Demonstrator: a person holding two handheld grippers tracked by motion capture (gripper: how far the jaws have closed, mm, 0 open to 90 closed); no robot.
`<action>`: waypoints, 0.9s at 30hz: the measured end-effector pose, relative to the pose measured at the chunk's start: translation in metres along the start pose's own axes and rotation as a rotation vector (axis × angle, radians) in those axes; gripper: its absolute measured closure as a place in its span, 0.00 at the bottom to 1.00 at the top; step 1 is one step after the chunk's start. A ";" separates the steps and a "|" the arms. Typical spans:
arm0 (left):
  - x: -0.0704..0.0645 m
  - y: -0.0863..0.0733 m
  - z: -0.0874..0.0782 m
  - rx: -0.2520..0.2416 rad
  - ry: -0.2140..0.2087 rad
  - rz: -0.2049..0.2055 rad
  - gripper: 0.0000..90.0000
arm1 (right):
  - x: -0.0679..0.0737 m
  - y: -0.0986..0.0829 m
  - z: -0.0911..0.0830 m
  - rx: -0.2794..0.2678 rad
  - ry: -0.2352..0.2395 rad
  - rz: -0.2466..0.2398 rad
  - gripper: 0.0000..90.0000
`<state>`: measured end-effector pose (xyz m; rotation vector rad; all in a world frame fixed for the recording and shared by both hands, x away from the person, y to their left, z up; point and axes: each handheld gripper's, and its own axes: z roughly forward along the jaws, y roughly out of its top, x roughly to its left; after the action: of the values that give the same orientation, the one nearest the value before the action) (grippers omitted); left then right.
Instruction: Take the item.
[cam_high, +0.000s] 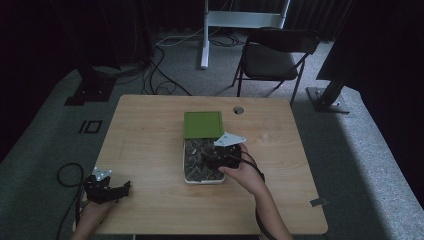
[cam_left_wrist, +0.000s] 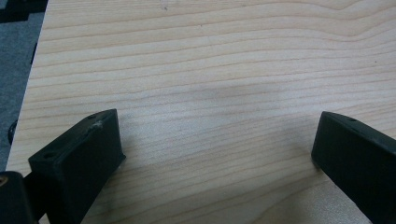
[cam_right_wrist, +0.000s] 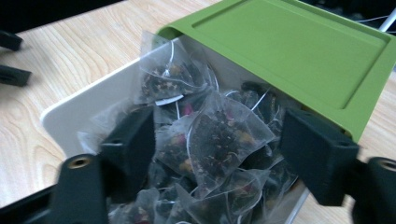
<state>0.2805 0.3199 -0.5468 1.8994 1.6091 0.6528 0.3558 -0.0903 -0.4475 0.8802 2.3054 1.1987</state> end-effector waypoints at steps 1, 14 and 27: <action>0.000 0.000 0.000 0.000 0.000 0.000 0.03 | 0.000 0.000 0.000 0.000 0.000 0.000 0.34; 0.000 0.000 0.000 0.000 0.000 0.000 0.03 | -0.001 -0.001 0.009 0.052 0.029 -0.003 0.51; 0.000 0.000 0.000 0.000 0.000 -0.001 0.03 | -0.002 -0.002 0.011 0.071 0.036 0.044 0.81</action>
<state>0.2805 0.3199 -0.5468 1.8987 1.6095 0.6528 0.3633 -0.0863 -0.4547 0.9460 2.3819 1.1666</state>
